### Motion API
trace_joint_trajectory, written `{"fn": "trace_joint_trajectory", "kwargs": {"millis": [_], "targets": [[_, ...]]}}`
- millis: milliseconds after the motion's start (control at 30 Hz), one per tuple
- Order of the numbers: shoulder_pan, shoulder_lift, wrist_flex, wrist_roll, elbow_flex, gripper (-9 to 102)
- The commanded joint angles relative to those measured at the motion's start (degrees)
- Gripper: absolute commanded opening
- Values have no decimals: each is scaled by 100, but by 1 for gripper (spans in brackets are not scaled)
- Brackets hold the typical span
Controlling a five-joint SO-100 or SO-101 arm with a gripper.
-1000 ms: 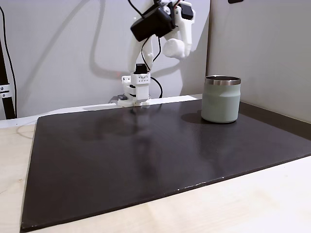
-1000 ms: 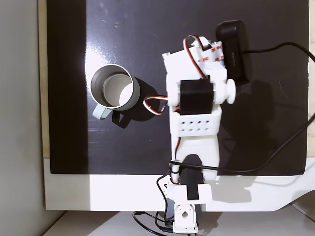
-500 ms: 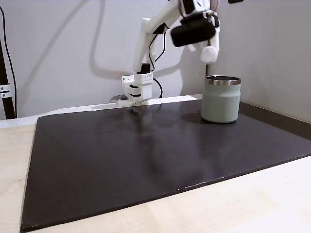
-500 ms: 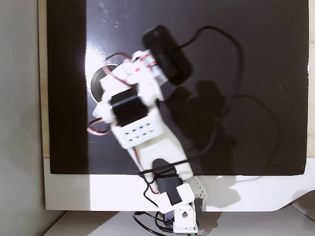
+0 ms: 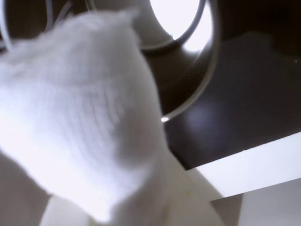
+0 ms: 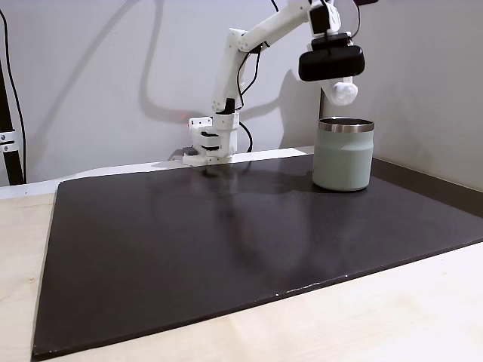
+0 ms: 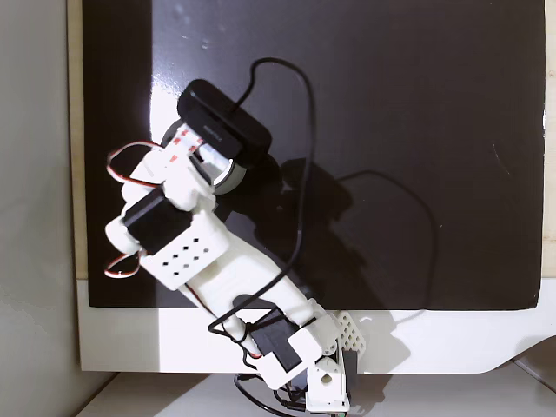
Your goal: Grasp a gauze and put it in the cup.
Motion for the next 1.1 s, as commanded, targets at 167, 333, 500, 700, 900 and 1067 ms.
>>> {"fn": "trace_joint_trajectory", "kwargs": {"millis": [167, 333, 500, 700, 900, 1067], "targets": [[-9, -53, 0, 123, -35, 0], [35, -88, 0, 237, -35, 11], [88, -97, 0, 272, -35, 26], [88, -88, 0, 272, -44, 30], [105, -70, 0, 272, -44, 30], [141, -70, 0, 272, -44, 30]]}}
